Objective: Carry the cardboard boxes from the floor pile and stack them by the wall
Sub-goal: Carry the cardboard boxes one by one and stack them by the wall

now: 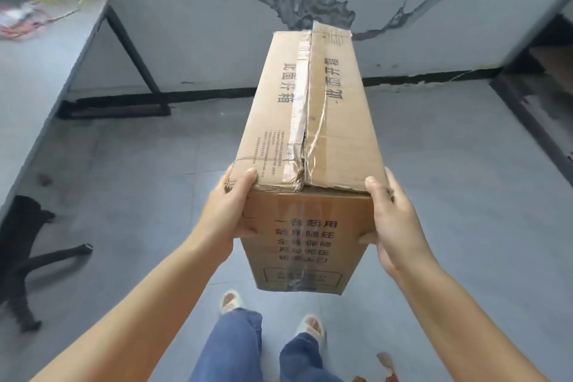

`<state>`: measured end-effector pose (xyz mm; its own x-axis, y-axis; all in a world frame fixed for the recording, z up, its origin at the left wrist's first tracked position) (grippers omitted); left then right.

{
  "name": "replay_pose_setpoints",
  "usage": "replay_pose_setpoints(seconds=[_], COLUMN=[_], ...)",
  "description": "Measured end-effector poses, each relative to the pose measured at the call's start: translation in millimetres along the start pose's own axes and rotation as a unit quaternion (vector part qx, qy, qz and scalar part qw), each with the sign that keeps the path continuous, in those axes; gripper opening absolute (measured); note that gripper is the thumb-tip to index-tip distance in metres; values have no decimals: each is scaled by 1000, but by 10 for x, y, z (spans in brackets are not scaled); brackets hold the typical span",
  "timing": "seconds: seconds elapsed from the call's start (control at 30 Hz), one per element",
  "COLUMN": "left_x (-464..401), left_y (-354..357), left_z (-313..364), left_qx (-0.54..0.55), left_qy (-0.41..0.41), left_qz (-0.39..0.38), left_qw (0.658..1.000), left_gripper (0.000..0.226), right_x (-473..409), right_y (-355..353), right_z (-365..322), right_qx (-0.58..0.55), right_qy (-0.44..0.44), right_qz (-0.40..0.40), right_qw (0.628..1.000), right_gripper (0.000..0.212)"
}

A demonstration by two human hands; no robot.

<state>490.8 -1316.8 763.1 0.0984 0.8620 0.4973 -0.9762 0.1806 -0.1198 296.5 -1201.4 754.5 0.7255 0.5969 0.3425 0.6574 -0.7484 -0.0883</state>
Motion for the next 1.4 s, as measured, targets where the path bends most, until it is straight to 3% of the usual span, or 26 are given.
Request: replay_pose_setpoints(seconds=[0.3,0.7,1.0,1.17,1.4], left_x=[-893,-2448,-3889,-4769,-6186], left_y=[-863,-2110,-2019,-1865,-1761], left_z=[283,963,1583,1924,1782], left_qx=[55,76,89,79,70], left_qy=[-6,-22,-35,-50,-87], left_qz=[90,143,141,152,153], left_qw=[994,987,985,984,982], left_gripper=[19,23,15,25,29], right_x=[-573,-1314,-2564,-3360,-4423], right_y=[1451,3665,4575,5056,5790], right_z=[-253,-630,-934,-1080,-691], right_qx=[38,52,54,63,101], right_qy=[-6,6,3,32,69], right_qz=[-107,-168,-173,-181,-178], right_qw=[994,984,983,981,976], right_gripper=[40,35,37,39,38])
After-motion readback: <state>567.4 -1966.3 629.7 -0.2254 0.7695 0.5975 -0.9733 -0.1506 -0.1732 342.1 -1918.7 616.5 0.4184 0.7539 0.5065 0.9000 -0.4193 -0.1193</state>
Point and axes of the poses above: each hand's wrist, its own x-axis away from the middle knuckle, its own y-axis out of the palm, z = x × y, the point moved 2 cm from there along -x, towards the middle knuckle, and after that the axes turned 9 degrees about z, right-handed, at the moved point
